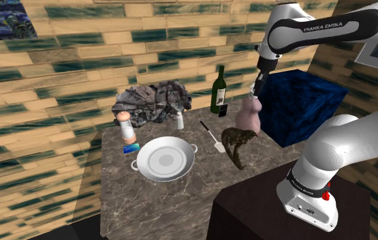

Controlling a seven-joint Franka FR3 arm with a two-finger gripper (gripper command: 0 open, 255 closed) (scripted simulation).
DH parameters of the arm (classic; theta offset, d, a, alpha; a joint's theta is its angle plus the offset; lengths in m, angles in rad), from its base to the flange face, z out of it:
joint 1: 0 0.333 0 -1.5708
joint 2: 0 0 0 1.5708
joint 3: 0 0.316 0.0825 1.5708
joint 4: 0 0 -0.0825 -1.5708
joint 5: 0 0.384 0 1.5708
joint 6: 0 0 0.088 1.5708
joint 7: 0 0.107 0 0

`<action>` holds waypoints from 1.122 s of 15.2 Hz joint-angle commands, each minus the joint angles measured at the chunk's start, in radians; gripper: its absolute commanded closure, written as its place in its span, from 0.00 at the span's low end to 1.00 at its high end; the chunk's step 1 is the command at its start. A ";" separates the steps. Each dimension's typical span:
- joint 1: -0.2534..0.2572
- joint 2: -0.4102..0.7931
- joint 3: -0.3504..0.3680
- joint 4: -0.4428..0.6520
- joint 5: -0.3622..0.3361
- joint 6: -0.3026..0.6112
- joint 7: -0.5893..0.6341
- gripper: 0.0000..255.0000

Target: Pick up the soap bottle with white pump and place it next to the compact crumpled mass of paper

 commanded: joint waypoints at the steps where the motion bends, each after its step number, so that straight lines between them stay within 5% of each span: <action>1: 0.002 -0.003 0.005 0.026 0.004 -0.028 0.000 1.00; 17: 0.014 0.010 0.029 0.248 0.028 -0.238 -0.008 1.00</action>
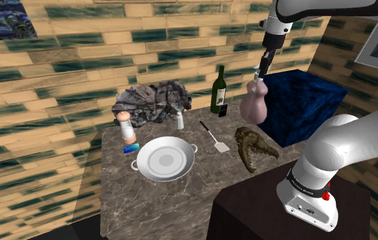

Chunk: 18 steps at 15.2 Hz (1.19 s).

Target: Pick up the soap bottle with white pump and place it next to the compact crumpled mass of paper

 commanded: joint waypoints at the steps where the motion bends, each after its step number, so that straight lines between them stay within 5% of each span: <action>1: 0.002 0.005 0.004 0.034 0.003 -0.028 -0.001 1.00; 18: 0.014 0.079 0.018 0.319 0.023 -0.240 -0.014 1.00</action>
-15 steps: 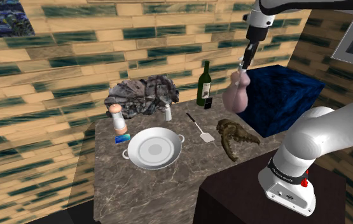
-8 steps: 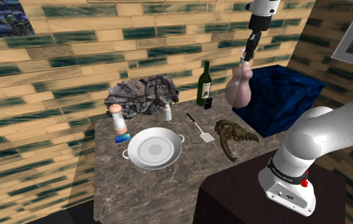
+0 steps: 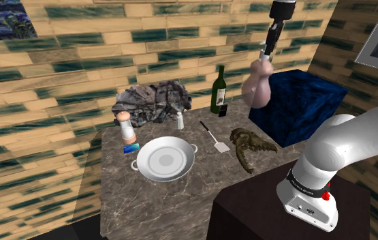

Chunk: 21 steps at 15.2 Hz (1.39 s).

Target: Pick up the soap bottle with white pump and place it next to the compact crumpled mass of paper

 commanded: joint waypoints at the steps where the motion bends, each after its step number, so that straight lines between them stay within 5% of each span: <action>1: 0.001 0.011 0.000 0.037 0.002 -0.024 -0.003 1.00; 21: 0.014 0.181 -0.002 0.472 0.022 -0.290 -0.031 1.00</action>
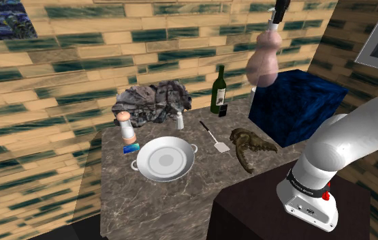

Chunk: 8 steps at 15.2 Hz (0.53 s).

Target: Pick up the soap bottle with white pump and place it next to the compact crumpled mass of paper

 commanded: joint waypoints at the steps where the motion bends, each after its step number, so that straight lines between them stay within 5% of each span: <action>1: 0.001 0.023 -0.001 0.055 0.003 -0.032 -0.003 1.00; 8: 0.029 0.144 0.057 0.167 0.041 -0.029 0.088 1.00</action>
